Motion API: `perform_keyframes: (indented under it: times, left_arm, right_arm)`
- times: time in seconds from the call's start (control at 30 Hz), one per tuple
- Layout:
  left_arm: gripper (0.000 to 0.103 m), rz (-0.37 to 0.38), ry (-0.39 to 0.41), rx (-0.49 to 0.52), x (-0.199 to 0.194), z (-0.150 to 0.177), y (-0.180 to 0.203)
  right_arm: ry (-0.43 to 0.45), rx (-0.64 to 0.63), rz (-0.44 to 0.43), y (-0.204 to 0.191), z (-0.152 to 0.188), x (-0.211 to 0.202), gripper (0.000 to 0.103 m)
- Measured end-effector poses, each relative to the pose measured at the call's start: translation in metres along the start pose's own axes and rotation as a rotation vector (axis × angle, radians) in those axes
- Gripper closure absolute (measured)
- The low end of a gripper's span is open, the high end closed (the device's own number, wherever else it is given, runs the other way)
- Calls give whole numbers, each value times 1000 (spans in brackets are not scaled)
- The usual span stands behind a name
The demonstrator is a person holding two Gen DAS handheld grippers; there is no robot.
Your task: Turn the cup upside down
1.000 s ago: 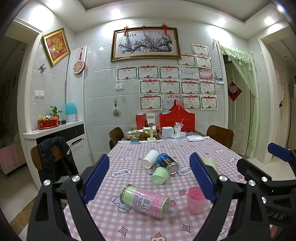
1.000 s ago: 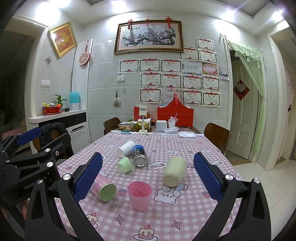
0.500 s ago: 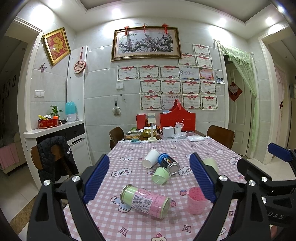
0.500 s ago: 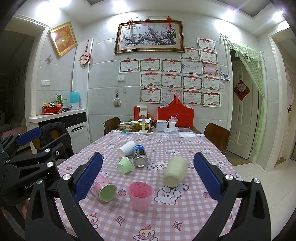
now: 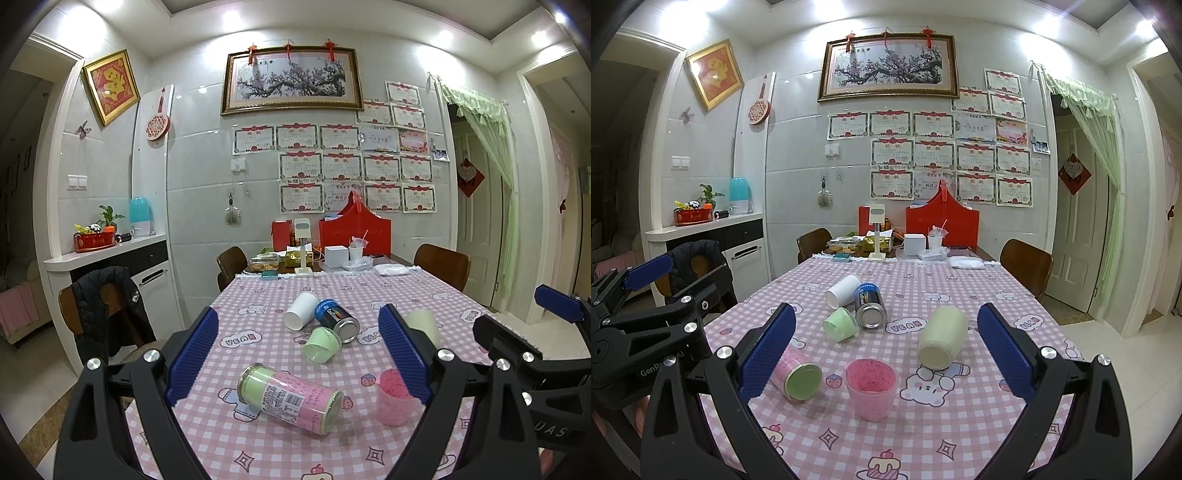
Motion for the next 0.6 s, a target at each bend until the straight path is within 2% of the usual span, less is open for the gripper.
perform_keyframes:
  times: [0.6]
  left_arm:
    - [15,10,-60,8,45,8,12]
  right_arm:
    - [-39,26,7,13,6,35,8]
Point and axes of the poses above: each gripper's, at about its wrist camera, not at the fingertips, and x roughly the way its jaws point, y to its right, z to its underside, the point moved 6 cm from there along x, roughly the way its jaws point, and after that the axes turned 2 degrees about x, right-handed, at the moved point
